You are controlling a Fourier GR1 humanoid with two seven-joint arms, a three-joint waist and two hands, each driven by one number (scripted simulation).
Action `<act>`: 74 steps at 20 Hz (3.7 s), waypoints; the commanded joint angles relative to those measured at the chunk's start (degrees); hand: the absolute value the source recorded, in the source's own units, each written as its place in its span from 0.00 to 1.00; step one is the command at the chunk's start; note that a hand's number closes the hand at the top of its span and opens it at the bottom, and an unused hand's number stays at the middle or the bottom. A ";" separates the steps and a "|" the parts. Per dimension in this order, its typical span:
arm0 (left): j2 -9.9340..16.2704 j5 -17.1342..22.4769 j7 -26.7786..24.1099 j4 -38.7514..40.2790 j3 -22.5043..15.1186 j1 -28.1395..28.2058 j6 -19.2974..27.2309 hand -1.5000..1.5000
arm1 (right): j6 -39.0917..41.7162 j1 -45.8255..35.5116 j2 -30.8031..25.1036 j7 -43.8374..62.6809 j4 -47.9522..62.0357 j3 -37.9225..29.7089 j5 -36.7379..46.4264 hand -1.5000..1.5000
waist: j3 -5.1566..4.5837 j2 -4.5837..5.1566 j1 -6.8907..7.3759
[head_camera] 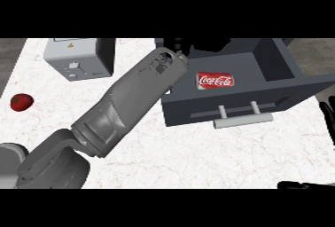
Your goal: Pick up the can, place it into the drawer and close the drawer
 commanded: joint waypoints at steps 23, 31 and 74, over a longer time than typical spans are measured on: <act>0.00 9.64 -3.48 -4.56 0.74 -2.69 5.61 0.00 | -3.30 -8.29 -12.11 -7.82 2.29 10.78 40.23 0.00 | -0.11 -1.00 5.04; 0.02 8.65 -3.16 -5.04 2.27 -0.77 3.91 0.00 | -8.79 -11.05 -11.53 -7.60 13.91 20.23 58.19 0.00 | -0.17 -1.51 7.96; 28.28 -2.53 19.30 -48.74 1.37 24.79 1.03 0.00 | -55.72 -58.75 -6.67 -14.01 97.96 3.61 72.72 0.00 | -0.07 -0.64 11.29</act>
